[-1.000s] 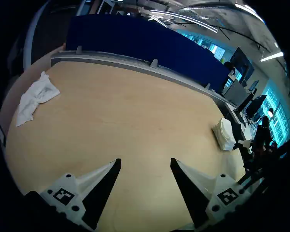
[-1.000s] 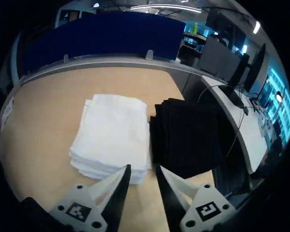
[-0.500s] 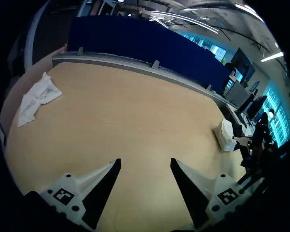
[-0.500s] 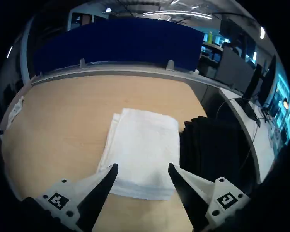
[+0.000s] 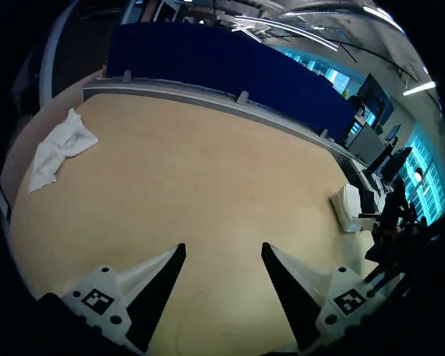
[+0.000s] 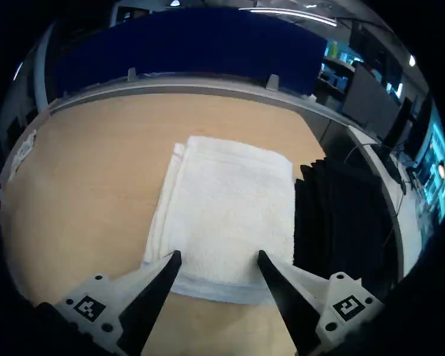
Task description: Fold towel
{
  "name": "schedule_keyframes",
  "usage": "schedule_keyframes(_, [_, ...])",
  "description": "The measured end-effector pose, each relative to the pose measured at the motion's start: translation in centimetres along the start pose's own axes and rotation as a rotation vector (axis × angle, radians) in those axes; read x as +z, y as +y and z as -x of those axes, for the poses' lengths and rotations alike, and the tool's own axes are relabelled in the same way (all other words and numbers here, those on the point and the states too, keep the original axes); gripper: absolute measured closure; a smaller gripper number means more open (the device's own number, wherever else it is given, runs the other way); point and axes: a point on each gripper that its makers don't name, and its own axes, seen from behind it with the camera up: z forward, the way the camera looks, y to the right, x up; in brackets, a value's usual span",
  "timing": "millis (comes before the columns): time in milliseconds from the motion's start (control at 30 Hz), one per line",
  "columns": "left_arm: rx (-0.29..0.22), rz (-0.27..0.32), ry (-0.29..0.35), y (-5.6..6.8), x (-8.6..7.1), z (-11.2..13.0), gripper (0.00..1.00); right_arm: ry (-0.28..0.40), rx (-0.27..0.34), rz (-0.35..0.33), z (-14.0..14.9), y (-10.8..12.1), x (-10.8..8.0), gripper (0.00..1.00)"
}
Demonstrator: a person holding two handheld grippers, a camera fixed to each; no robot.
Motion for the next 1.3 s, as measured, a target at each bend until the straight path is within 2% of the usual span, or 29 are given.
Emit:
schedule_keyframes(200, [-0.003,0.0,0.001,0.1,0.0,-0.2,0.05,0.014,-0.001,-0.008,-0.9,0.1,-0.2,0.0])
schedule_keyframes(367, [-0.009,0.0,0.004,0.2,0.1,-0.4,0.05,0.057,-0.033,0.0,-3.2,0.6,-1.2,0.0])
schedule_keyframes(500, [-0.009,-0.002,0.003,0.1,0.3,-0.3,0.05,0.085,-0.043,0.005,-5.4,1.2,-1.0,0.0])
schedule_keyframes(667, [-0.006,-0.008,-0.001,-0.2,0.3,0.0,0.05,0.102,-0.023,-0.001,-7.7,1.5,0.3,0.0])
schedule_keyframes(800, [-0.014,-0.018,-0.001,-0.5,0.2,0.1,0.05,0.087,-0.018,-0.004,-8.6,1.7,1.9,0.0])
schedule_keyframes(1000, [-0.028,-0.034,0.007,-1.1,0.0,0.0,0.05,0.043,-0.02,-0.017,-8.5,1.2,4.2,0.0])
schedule_keyframes(1300, [-0.038,-0.049,0.014,-1.6,-0.2,-0.1,0.05,0.015,-0.04,-0.034,-7.9,0.9,5.5,0.0])
